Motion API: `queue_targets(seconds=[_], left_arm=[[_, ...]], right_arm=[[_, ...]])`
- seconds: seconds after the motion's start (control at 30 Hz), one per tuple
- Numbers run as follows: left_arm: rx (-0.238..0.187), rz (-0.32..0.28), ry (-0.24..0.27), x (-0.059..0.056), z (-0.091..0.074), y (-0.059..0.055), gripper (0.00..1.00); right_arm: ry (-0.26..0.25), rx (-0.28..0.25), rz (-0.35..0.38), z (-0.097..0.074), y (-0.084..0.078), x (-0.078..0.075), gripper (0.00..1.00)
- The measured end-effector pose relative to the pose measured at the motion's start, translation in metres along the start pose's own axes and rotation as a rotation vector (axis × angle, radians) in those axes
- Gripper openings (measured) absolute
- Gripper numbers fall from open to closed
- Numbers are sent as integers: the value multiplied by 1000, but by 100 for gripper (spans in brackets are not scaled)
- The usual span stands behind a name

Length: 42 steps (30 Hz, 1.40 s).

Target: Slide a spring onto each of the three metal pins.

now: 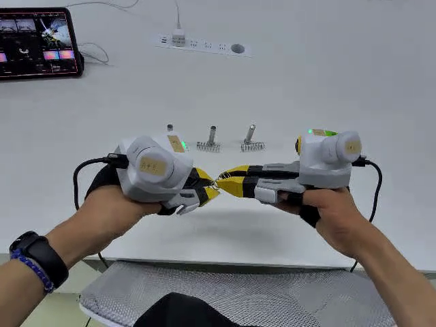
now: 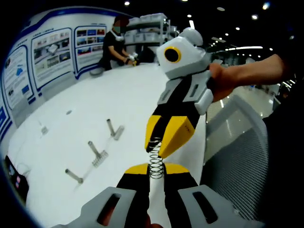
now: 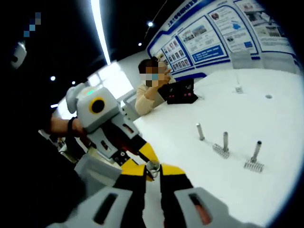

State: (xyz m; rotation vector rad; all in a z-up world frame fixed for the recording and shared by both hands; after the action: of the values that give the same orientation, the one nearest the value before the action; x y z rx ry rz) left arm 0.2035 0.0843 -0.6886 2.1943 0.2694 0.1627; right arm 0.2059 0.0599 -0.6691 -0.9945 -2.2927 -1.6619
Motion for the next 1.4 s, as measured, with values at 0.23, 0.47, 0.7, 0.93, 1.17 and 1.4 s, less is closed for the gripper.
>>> queue_targets(seconds=[0.23,0.47,0.7,0.93,1.17,1.4], left_arm=[[5,25,-23,-4,2,1,9],[24,63,-46,-9,5,-1,9],[25,63,-69,-11,6,-4,10],[17,57,-88,-13,7,-4,10],[-15,23,-73,-10,6,-2,10],[-36,-16,-52,-6,3,-3,12]], right_arm=[[29,154,-144,2,-3,1,12],[52,259,-225,9,-10,8,13],[70,283,-235,9,-14,13,13],[66,282,-230,7,-15,9,12],[58,241,-195,5,-12,5,12],[57,207,-175,6,-9,5,12]])
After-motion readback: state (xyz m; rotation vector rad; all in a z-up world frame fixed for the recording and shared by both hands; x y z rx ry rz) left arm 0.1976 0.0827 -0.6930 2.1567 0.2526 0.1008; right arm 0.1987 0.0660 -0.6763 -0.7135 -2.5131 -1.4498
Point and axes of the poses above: the centre of the closed fingertips' face, and the gripper's own axes: z roughly forward along the fingers, x roughly to its left, y roughly out of its top, the point moved 2 cm from there along -z, roughly backward along the fingers, and after that the axes turned 4 degrees about z, right-handed, at the moved point
